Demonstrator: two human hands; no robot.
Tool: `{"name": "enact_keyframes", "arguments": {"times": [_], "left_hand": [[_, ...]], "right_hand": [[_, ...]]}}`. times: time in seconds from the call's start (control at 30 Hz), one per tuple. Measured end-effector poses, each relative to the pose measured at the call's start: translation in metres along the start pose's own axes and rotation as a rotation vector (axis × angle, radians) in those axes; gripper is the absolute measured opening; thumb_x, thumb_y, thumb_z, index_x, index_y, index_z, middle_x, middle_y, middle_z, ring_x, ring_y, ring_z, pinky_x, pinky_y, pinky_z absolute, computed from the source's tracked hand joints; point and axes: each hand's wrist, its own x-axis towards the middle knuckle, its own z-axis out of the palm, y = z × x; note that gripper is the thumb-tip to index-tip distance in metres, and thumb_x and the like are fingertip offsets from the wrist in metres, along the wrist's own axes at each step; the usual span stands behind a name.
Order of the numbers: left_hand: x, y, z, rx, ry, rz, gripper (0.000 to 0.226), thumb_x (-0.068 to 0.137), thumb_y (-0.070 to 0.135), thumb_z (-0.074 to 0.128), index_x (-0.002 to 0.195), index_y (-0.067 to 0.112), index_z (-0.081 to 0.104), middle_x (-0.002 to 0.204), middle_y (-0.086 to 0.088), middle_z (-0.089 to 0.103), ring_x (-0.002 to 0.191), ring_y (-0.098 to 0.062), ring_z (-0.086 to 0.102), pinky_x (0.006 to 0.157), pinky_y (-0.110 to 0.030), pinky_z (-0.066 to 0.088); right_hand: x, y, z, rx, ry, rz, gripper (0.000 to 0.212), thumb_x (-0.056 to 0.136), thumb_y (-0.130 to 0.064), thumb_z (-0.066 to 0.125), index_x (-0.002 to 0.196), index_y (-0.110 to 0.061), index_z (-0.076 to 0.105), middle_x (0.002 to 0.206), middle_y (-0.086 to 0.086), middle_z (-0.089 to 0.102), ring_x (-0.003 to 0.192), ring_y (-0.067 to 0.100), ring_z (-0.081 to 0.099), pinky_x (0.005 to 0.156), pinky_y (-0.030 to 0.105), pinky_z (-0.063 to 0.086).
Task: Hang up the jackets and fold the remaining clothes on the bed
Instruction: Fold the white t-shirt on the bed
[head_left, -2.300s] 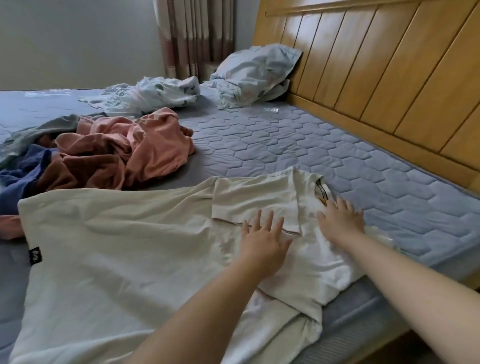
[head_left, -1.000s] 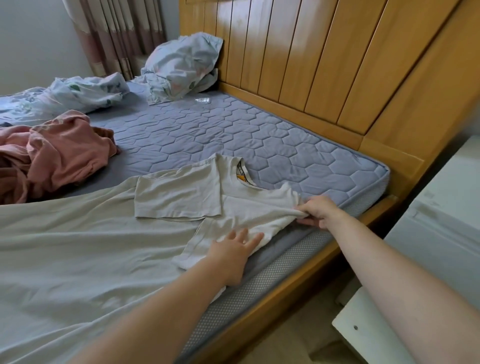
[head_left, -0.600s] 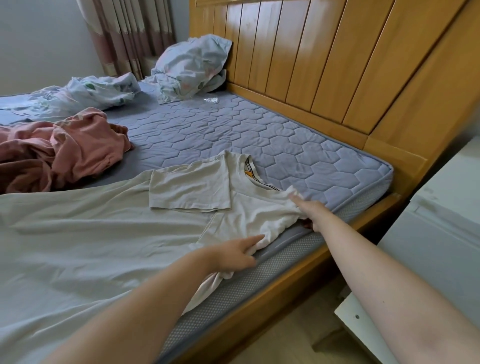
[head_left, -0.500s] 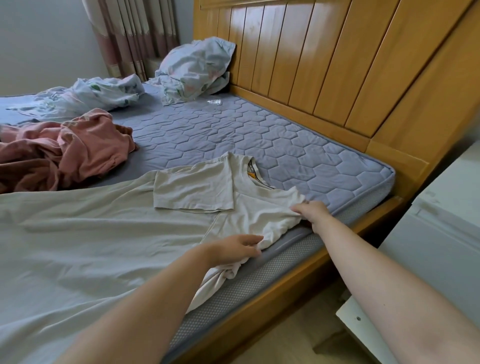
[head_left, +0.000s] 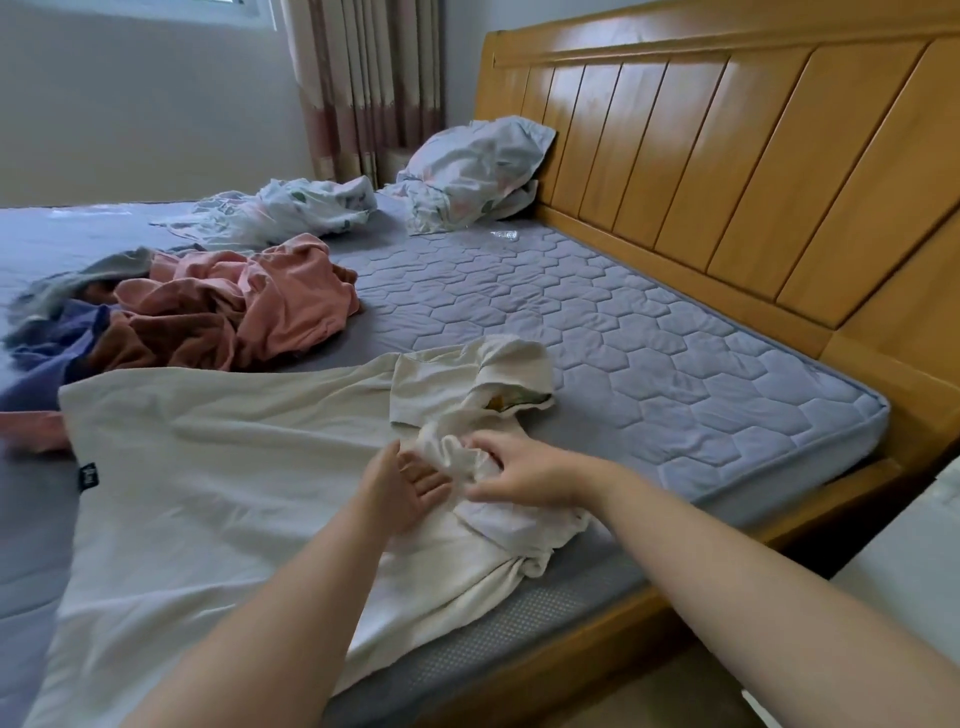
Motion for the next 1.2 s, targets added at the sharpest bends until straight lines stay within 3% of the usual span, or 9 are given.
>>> {"name": "enact_keyframes", "arguments": {"times": [0.1, 0.27, 0.4, 0.53, 0.6, 0.7, 0.87, 1.03, 1.2], "left_hand": [[-0.003, 0.005, -0.018, 0.176, -0.061, -0.024, 0.048, 0.097, 0.047, 0.039, 0.108, 0.004, 0.055, 0.096, -0.016, 0.059, 0.082, -0.029, 0.057, 0.069, -0.036, 0.045], [0.001, 0.005, -0.008, 0.823, 0.025, 0.055, 0.036, 0.083, 0.029, 0.071, 0.112, 0.009, 0.063, 0.096, -0.009, 0.064, 0.083, -0.024, 0.062, 0.075, -0.035, 0.052], [0.008, -0.006, -0.007, 1.002, 0.099, 0.152, 0.036, 0.08, 0.02, 0.071, 0.114, 0.014, 0.059, 0.107, -0.008, 0.062, 0.09, -0.023, 0.061, 0.073, -0.03, 0.051], [0.017, -0.01, -0.017, 0.958, 0.08, 0.119, 0.042, 0.078, 0.024, 0.074, 0.116, 0.015, 0.059, 0.109, -0.006, 0.063, 0.092, -0.022, 0.062, 0.077, -0.03, 0.051], [0.023, -0.01, -0.023, 0.966, 0.035, 0.087, 0.049, 0.072, 0.027, 0.079, 0.116, 0.014, 0.06, 0.107, -0.006, 0.065, 0.092, -0.021, 0.064, 0.078, -0.032, 0.054], [0.028, -0.009, -0.031, 0.911, -0.041, 0.073, 0.048, 0.074, 0.02, 0.079, 0.118, 0.013, 0.06, 0.105, -0.007, 0.067, 0.09, -0.02, 0.066, 0.075, -0.032, 0.055], [0.029, -0.011, -0.038, 0.837, -0.071, 0.074, 0.046, 0.072, 0.016, 0.079, 0.115, 0.012, 0.063, 0.101, -0.005, 0.07, 0.092, -0.021, 0.068, 0.084, -0.036, 0.056], [0.012, -0.011, -0.05, 0.702, -0.101, -0.054, 0.036, 0.075, 0.013, 0.078, 0.108, 0.011, 0.063, 0.105, -0.015, 0.071, 0.092, -0.029, 0.069, 0.081, -0.04, 0.058], [-0.005, -0.012, -0.057, 0.518, -0.12, -0.111, 0.029, 0.08, 0.008, 0.073, 0.106, 0.009, 0.06, 0.106, -0.016, 0.07, 0.095, -0.029, 0.07, 0.081, -0.039, 0.058]], "right_hand": [[0.007, 0.012, 0.011, 0.023, -0.091, 0.067, 0.033, 0.086, -0.037, 0.066, 0.115, -0.022, 0.061, 0.115, -0.006, 0.065, 0.105, 0.004, 0.06, 0.092, 0.022, 0.048], [0.043, 0.055, 0.005, 0.172, 0.546, 0.268, 0.012, 0.086, -0.014, 0.056, 0.081, -0.007, 0.065, 0.081, 0.013, 0.067, 0.071, 0.022, 0.06, 0.065, 0.032, 0.047], [0.08, 0.09, -0.011, 0.322, 0.722, 0.542, 0.042, 0.083, -0.027, 0.064, 0.117, -0.004, 0.056, 0.116, 0.017, 0.058, 0.102, 0.031, 0.059, 0.083, 0.039, 0.05], [0.134, 0.148, -0.029, 0.465, 0.678, 0.646, 0.095, 0.057, -0.05, 0.073, 0.136, -0.006, 0.044, 0.131, 0.018, 0.052, 0.114, 0.034, 0.056, 0.09, 0.041, 0.052], [0.149, 0.154, -0.032, 0.384, 0.645, 0.653, 0.087, 0.048, -0.052, 0.066, 0.125, -0.01, 0.056, 0.125, 0.015, 0.059, 0.114, 0.032, 0.058, 0.093, 0.039, 0.051], [0.15, 0.082, -0.04, 0.117, 0.651, 0.649, 0.055, 0.079, -0.033, 0.06, 0.124, -0.002, 0.056, 0.126, 0.017, 0.058, 0.115, 0.033, 0.057, 0.094, 0.035, 0.049], [0.198, -0.03, -0.053, 0.193, 0.646, 0.258, 0.017, 0.094, -0.026, 0.053, 0.097, -0.01, 0.06, 0.097, 0.011, 0.061, 0.098, 0.023, 0.057, 0.074, 0.028, 0.044], [0.196, -0.053, -0.022, 0.62, 0.187, 0.146, 0.044, 0.099, -0.036, 0.046, 0.137, -0.014, 0.044, 0.137, 0.011, 0.049, 0.129, 0.022, 0.045, 0.101, 0.038, 0.036], [0.162, -0.001, 0.012, 0.225, 0.34, 0.178, 0.017, 0.098, -0.021, 0.047, 0.088, -0.012, 0.057, 0.073, 0.005, 0.049, 0.066, 0.016, 0.045, 0.054, 0.023, 0.038]]}}
